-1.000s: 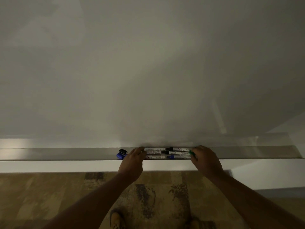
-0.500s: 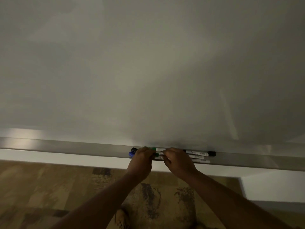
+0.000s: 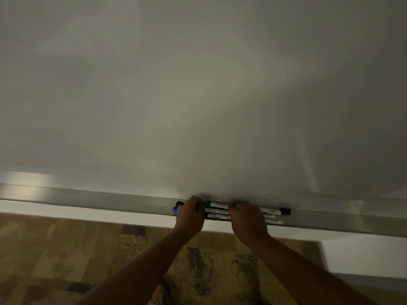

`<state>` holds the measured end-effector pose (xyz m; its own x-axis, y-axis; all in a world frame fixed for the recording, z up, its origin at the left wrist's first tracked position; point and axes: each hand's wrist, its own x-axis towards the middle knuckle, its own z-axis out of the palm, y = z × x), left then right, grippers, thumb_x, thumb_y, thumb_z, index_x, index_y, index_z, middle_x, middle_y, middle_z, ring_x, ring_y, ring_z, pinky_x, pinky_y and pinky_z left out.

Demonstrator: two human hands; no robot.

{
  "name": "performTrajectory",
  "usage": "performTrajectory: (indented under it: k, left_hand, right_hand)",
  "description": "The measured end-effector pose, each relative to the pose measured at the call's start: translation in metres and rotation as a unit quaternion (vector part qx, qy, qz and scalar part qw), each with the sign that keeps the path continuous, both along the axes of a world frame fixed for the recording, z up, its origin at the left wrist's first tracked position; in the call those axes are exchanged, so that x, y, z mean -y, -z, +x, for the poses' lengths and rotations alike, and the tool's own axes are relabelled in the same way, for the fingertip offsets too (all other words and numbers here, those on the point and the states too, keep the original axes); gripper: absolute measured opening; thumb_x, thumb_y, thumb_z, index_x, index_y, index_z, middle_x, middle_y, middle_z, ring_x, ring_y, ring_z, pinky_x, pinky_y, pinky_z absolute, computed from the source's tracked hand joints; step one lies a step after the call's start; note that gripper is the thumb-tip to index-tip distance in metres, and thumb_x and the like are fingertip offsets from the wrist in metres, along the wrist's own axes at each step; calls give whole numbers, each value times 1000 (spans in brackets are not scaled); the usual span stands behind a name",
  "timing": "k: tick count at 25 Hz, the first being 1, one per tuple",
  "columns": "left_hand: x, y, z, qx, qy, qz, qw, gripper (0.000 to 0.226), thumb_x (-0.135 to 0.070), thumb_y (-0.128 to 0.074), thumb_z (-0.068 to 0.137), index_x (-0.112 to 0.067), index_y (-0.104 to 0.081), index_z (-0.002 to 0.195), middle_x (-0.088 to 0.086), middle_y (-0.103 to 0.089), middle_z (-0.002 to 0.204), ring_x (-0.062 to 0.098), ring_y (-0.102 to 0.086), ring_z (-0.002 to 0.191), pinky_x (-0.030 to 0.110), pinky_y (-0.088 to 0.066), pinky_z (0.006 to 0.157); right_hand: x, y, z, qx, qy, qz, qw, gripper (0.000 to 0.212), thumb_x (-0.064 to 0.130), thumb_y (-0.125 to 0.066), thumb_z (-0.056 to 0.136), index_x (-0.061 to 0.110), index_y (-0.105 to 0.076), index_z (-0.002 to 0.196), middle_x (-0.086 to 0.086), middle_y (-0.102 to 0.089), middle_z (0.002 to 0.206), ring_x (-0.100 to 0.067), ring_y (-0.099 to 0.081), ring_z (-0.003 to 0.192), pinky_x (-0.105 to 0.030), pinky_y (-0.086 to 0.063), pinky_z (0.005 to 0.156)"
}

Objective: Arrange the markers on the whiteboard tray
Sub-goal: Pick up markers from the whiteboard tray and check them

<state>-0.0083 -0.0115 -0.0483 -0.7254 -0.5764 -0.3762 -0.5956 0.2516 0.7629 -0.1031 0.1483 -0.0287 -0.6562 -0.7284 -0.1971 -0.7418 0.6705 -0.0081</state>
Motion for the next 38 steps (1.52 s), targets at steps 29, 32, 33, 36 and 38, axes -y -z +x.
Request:
performTrajectory:
  k: [29,32,33,36,38]
  left_hand:
    - [-9,-43,17,-161,66,-33,984,17,-19,-49,102,-21,-61,91,-5,-61,76,0,-55,66,12,-44,60]
    - [-12,-50,12,-156,41,14,987,37,-38,-38,104,-16,-55,80,0,-54,67,2,-47,57,16,-40,54]
    - [-14,-53,9,-151,30,24,988,42,-40,-36,104,-13,-55,79,0,-55,65,3,-49,57,17,-40,54]
    - [-18,-58,1,-132,1,30,991,51,-42,-33,105,-10,-58,73,-3,-59,56,2,-55,49,16,-40,47]
    - [-21,-60,-3,-125,-7,18,992,54,-43,-32,104,-13,-52,65,-6,-52,47,3,-47,43,15,-35,43]
  right_hand:
    - [-24,-28,5,-65,-32,-178,981,13,25,-56,84,22,-62,95,4,-62,86,-22,-53,83,-36,-44,64]
    - [-28,-24,7,-2,-26,-250,968,19,29,-46,95,22,-56,109,3,-58,101,-20,-52,90,-36,-48,71]
    - [-28,-24,7,18,-27,-270,962,20,29,-45,98,20,-54,113,2,-57,105,-19,-51,92,-35,-49,73]
    - [-27,-29,7,40,-28,-321,946,29,32,-41,100,15,-55,118,0,-58,108,-16,-51,96,-29,-49,79]
    - [-26,-35,6,45,-23,-335,941,37,39,-40,99,12,-59,116,-1,-61,103,-16,-53,94,-28,-48,78]
